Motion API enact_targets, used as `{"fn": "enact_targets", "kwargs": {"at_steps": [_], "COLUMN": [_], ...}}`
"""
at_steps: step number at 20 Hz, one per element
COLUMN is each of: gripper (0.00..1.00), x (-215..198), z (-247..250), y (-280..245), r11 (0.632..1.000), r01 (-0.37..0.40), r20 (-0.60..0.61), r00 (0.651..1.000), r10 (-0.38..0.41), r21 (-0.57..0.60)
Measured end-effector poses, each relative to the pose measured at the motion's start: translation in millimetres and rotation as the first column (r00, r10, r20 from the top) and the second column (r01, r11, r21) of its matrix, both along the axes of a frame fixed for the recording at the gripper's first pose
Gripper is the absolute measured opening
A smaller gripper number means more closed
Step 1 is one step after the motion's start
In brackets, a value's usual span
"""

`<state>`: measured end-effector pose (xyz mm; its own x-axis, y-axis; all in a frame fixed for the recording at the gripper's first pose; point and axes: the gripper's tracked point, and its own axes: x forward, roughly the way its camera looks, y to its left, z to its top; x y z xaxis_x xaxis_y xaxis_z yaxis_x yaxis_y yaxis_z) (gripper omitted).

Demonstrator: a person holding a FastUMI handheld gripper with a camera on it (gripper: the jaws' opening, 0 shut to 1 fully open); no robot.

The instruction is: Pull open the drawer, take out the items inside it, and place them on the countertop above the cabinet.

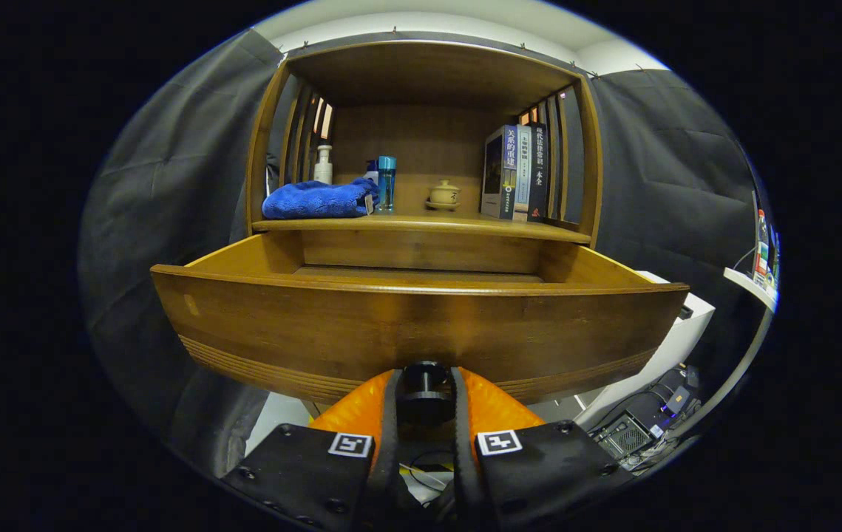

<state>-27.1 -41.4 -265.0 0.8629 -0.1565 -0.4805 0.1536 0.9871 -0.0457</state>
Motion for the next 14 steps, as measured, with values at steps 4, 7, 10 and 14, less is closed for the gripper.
{"fn": "enact_targets", "kwargs": {"at_steps": [4,7,10,14], "gripper": [0.38,0.39,0.38,0.44], "x": [-10.2,-17.1,-18.2,-18.1], "z": [-0.6,-0.4,0.0,-0.8], "y": [2.3,3.7,5.0,4.7], "r11": [1.000,1.000,1.000,0.999], "r01": [-0.007,-0.004,-0.018,-0.040], "r20": [-0.029,-0.047,-0.035,-0.014], "r00": [1.000,0.999,0.999,0.999], "r10": [0.007,0.004,0.017,0.040], "r21": [0.001,0.006,-0.004,0.008]}}
